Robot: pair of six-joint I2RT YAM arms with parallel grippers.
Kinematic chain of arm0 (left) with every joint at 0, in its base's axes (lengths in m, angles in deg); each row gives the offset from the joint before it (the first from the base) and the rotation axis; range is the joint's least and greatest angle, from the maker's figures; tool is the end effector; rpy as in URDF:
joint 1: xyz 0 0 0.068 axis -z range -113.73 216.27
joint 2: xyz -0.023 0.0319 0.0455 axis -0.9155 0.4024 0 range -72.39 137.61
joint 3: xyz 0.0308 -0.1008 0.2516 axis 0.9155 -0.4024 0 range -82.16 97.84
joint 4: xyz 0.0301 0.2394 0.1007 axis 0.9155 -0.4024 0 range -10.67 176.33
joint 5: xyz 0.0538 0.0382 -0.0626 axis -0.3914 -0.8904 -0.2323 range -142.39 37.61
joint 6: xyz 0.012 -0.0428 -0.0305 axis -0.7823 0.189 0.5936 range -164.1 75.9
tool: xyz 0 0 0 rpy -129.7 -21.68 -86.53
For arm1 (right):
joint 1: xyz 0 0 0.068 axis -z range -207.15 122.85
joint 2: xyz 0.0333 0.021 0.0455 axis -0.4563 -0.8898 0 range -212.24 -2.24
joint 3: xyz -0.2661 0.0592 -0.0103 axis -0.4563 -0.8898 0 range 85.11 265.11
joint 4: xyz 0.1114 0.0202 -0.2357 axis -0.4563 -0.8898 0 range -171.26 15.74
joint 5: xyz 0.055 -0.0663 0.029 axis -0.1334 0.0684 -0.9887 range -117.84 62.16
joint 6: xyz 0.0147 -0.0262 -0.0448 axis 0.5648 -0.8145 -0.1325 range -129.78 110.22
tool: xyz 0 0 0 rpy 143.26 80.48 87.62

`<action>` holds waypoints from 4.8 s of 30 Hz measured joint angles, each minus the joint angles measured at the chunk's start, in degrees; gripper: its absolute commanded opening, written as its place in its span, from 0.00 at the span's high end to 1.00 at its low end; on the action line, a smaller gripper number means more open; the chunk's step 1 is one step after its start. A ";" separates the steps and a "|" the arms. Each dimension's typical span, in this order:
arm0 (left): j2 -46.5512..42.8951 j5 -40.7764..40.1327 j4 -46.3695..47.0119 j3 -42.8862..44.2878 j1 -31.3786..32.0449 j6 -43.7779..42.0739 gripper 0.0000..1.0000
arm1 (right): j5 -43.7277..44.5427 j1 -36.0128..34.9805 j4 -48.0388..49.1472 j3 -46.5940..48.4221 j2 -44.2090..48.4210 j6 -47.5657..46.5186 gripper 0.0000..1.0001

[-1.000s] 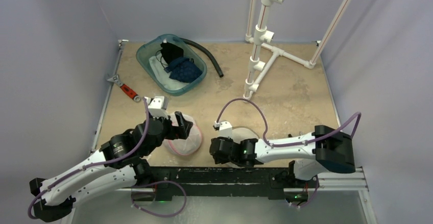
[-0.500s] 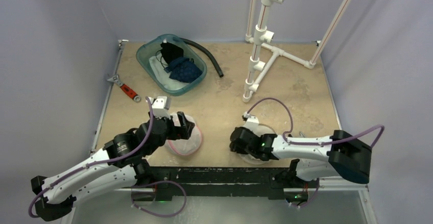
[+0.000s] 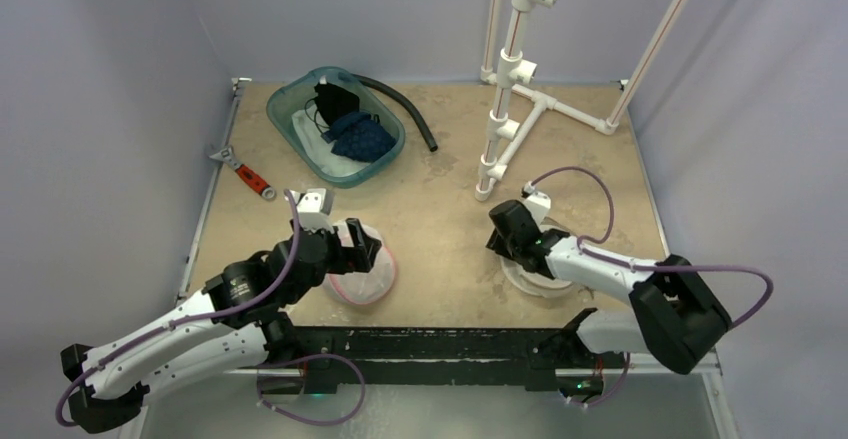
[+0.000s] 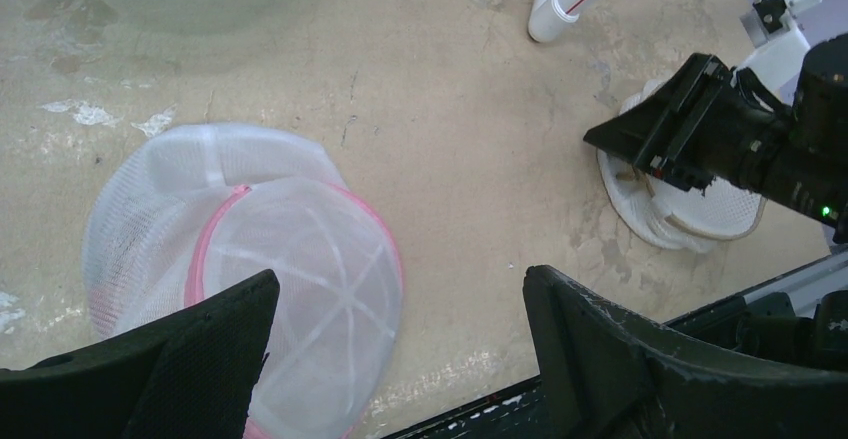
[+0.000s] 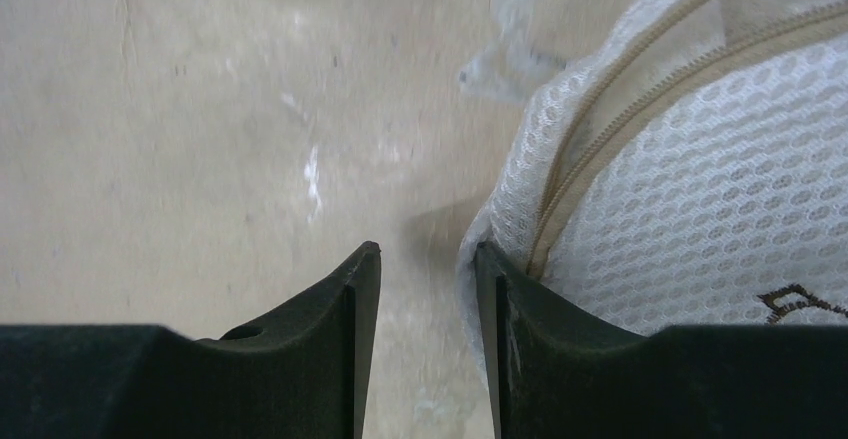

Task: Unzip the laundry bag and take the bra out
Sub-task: Move the laundry bag to the center of the board, then unzip the laundry bag at the center of the board.

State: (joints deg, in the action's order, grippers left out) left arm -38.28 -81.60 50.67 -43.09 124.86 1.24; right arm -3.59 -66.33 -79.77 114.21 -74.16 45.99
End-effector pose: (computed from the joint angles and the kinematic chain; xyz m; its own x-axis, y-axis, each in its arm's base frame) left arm 0.0829 -0.1025 0.2888 -0.5614 -0.2720 -0.7816 0.1806 0.8814 -0.4364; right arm 0.1870 0.1336 0.1624 -0.6270 0.4614 -0.6276 0.2738 0.8848 0.3770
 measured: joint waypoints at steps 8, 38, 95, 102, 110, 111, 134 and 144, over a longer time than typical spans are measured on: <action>0.04 -0.31 -0.09 -0.02 0.00 0.63 0.09 | -1.44 9.64 4.11 6.12 -6.60 -6.29 0.55; 3.72 -7.69 -20.35 -6.05 -0.02 38.07 0.74 | -42.73 1.38 22.88 -12.63 24.41 -11.39 0.44; 8.59 22.16 19.52 3.61 -0.07 -12.76 0.09 | -53.40 0.61 27.74 -11.82 39.85 -4.07 1.00; -4.02 12.68 17.09 -6.88 -0.02 -2.29 0.08 | -43.87 0.57 26.29 -11.02 40.94 -0.92 1.00; -13.97 5.64 13.92 -8.81 -0.02 1.42 0.11 | -45.94 0.59 23.80 -9.03 34.58 -6.43 1.00; -13.77 4.96 13.38 -7.93 -0.02 0.28 0.11 | -47.74 0.59 22.34 -7.58 32.85 -8.55 1.00; 17.68 43.87 5.11 21.29 -0.02 -39.47 0.08 | -74.97 0.07 5.20 7.32 29.18 -32.30 1.00; 31.08 50.47 -0.15 29.07 -0.20 -48.26 0.16 | -77.81 -0.20 5.38 7.32 29.77 -32.72 1.00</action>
State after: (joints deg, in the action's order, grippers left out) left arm -7.20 -31.14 50.52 -14.02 124.66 -47.02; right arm -81.40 -66.53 -74.40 121.54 -44.39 13.27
